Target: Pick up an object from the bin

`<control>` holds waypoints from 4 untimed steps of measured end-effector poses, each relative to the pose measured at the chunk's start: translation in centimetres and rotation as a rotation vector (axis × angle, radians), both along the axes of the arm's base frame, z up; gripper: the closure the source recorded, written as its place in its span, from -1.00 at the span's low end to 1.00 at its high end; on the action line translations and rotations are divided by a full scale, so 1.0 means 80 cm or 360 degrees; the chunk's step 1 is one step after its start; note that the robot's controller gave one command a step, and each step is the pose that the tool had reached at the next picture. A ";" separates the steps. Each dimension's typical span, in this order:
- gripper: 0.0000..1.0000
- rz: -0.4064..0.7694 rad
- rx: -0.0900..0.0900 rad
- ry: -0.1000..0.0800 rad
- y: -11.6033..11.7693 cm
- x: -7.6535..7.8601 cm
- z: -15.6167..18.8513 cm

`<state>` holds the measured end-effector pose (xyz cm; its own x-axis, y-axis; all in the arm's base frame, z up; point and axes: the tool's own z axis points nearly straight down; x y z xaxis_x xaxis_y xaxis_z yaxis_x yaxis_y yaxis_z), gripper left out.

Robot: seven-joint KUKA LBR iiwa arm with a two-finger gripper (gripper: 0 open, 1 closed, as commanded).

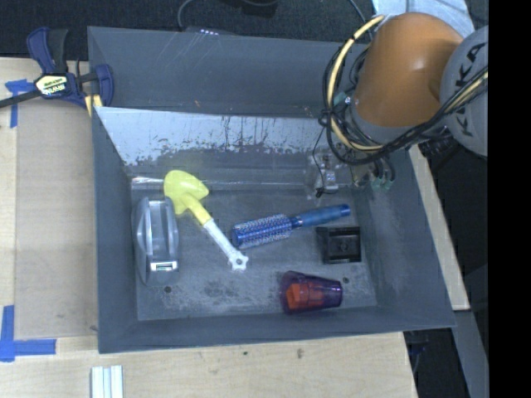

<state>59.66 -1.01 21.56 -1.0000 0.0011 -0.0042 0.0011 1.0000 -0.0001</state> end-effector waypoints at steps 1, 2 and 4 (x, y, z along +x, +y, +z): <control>1.00 0.0000 0.0000 0.0000 0.000 0.000 0.000; 1.00 0.0114 -0.0005 -0.0012 0.014 -0.010 -0.017; 1.00 0.0225 -0.0002 -0.0013 0.072 -0.077 -0.108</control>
Offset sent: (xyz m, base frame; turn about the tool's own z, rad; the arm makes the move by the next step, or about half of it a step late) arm -0.0421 0.0583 -0.0684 -0.3026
